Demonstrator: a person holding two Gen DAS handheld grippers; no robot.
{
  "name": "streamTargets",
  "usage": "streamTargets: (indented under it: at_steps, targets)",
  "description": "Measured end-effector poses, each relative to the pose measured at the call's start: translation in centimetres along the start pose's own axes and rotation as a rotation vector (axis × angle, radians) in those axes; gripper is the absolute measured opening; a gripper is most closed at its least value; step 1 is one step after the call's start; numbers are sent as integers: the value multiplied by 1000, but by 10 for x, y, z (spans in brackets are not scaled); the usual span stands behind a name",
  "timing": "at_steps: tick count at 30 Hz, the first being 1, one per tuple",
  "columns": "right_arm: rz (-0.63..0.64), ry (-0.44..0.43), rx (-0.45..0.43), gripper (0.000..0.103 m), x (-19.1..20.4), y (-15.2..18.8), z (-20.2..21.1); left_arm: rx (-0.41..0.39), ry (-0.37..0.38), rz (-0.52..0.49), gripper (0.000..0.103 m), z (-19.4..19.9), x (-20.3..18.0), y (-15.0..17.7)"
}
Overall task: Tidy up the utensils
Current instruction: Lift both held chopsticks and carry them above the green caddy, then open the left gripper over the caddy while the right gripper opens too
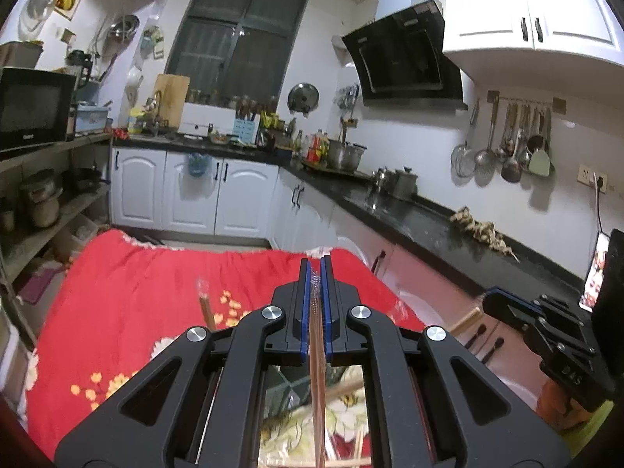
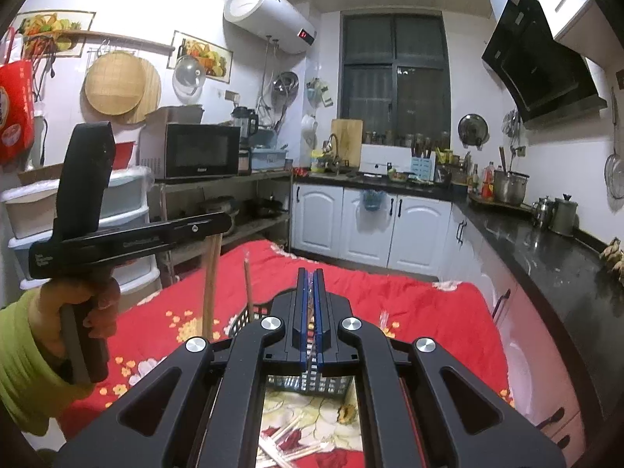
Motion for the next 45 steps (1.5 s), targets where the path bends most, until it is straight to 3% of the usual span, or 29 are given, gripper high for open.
streamTargets:
  at_steps: [16,26,45]
  targets:
    - [25,18,-116,3,-3,-48,-3,-188,-98,9,2,-12,-1,-54]
    - [39,55,-148,3,-4,-65,-22,-286,-195,-52,2,-27,-3,-56]
    - [6,146,-75,3,-33,-38,-70,-220,-248,-118,3,-69,9,-8]
Point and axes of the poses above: each gripper's, at about its wrist camera, not at the fingertips, and z roughly against the way its jaws point, x to its left, y to its underside, the point moved 2 cm from there along -z, roughly the way its jaws point, and after that the axes turned 7 degrees about -y, right-handed, at the moved point
